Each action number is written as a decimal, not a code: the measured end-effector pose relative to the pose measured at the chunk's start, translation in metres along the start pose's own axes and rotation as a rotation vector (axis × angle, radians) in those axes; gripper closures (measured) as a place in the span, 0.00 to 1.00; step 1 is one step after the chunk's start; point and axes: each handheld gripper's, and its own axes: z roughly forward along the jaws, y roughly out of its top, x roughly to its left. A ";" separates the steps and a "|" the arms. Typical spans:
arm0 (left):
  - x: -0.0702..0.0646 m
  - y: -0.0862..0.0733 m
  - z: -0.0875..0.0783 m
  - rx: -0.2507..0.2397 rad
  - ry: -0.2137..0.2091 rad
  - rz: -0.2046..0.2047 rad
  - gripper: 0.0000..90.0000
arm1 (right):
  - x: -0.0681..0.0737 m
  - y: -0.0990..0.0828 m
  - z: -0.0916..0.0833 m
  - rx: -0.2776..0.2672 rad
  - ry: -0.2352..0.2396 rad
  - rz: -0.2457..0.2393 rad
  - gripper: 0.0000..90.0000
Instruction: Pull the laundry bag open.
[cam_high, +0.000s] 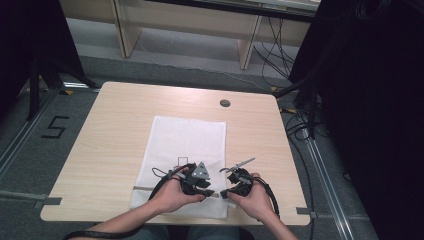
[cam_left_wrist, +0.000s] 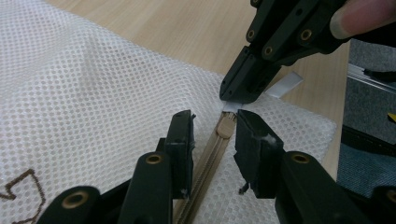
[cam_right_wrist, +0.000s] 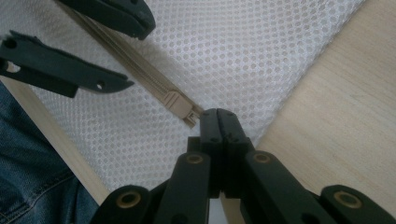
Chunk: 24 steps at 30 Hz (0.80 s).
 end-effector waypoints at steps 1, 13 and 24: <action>-0.003 0.000 0.003 -0.030 -0.004 -0.030 0.74 | 0.001 0.000 0.000 0.001 0.006 0.001 1.00; -0.006 0.000 0.015 -0.002 -0.024 -0.011 0.74 | 0.000 -0.001 0.000 -0.003 0.006 0.010 1.00; -0.008 0.004 0.028 0.011 -0.028 -0.002 0.76 | -0.002 -0.001 0.000 -0.002 0.018 0.013 1.00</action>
